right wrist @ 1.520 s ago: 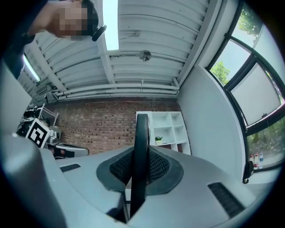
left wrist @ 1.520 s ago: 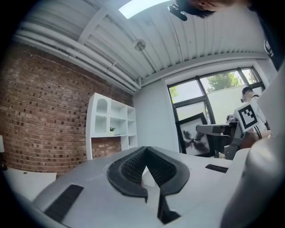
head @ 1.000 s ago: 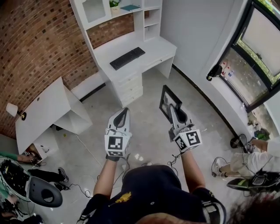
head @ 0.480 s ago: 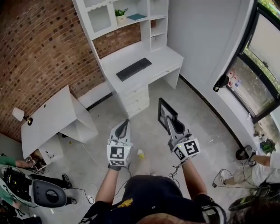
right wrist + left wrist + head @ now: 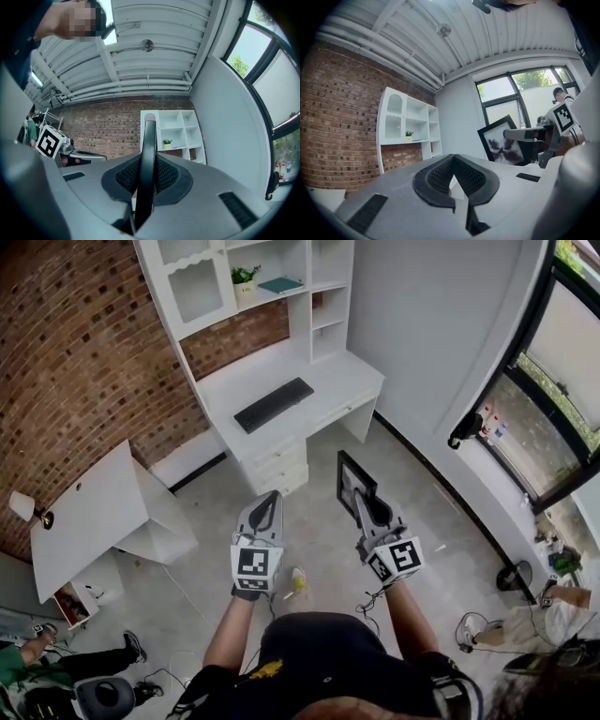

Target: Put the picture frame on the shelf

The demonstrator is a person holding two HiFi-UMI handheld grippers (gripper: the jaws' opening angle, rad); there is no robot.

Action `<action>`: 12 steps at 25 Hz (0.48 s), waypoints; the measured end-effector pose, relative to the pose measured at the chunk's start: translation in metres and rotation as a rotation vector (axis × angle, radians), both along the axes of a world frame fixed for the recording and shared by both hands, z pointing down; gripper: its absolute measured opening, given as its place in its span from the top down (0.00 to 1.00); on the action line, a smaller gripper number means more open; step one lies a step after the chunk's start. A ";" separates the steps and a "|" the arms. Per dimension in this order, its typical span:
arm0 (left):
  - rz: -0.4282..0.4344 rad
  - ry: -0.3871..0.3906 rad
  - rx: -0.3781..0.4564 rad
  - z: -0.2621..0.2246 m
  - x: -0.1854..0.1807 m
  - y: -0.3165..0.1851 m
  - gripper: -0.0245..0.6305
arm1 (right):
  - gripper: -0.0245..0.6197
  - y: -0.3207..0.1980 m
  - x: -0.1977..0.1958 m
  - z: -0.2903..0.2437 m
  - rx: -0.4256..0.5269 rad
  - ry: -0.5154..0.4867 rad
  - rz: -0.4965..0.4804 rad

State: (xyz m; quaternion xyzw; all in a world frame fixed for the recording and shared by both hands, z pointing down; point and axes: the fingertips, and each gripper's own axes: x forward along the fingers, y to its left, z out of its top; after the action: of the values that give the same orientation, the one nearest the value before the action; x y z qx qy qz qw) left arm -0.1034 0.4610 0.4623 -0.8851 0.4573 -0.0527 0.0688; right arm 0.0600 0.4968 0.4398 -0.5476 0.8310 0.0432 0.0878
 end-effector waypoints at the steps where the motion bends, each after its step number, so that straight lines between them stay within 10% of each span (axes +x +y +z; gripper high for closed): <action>1: 0.001 0.005 0.004 -0.003 0.001 -0.012 0.93 | 0.90 -0.013 0.002 -0.002 0.001 -0.004 0.003; 12: 0.003 0.018 -0.003 -0.018 -0.010 -0.155 0.93 | 0.90 -0.167 0.004 -0.009 -0.003 -0.048 0.019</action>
State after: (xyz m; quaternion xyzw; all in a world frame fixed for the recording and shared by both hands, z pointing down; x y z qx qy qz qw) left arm -0.1131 0.3061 0.4440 -0.8863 0.4566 -0.0451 0.0635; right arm 0.0636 0.3300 0.4311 -0.5566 0.8234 0.0295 0.1062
